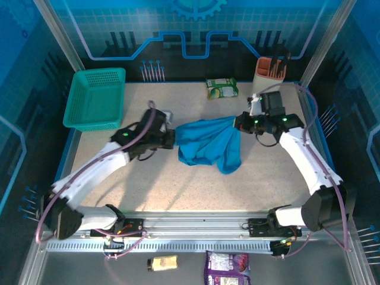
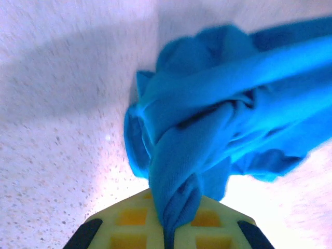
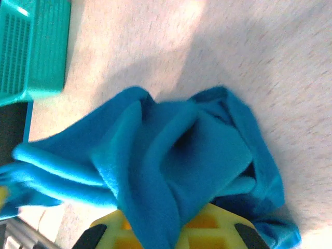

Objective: Fold the inside-out t-shirt

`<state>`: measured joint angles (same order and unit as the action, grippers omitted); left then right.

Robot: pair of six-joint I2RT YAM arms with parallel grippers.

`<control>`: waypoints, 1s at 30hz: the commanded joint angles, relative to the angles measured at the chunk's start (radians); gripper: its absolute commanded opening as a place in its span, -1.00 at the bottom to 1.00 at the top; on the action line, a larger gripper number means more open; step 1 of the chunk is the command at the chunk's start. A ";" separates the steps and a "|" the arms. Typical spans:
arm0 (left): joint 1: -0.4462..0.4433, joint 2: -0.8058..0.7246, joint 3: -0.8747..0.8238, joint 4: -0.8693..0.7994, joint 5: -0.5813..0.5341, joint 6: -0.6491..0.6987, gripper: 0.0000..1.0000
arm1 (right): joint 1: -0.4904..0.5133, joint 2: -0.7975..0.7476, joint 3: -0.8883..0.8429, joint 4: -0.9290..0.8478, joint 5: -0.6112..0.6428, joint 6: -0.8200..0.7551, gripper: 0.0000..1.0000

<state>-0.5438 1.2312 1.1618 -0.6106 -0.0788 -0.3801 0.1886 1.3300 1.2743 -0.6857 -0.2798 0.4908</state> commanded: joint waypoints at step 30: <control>0.484 -0.105 -0.055 0.003 0.342 0.031 -1.00 | 0.129 0.000 0.057 -0.277 0.296 -0.150 -0.21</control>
<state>-0.0742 1.1606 1.1221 -0.6407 0.2253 -0.3397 0.2630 1.3788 1.4178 -0.9409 -0.0170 0.3130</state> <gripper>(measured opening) 0.070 0.393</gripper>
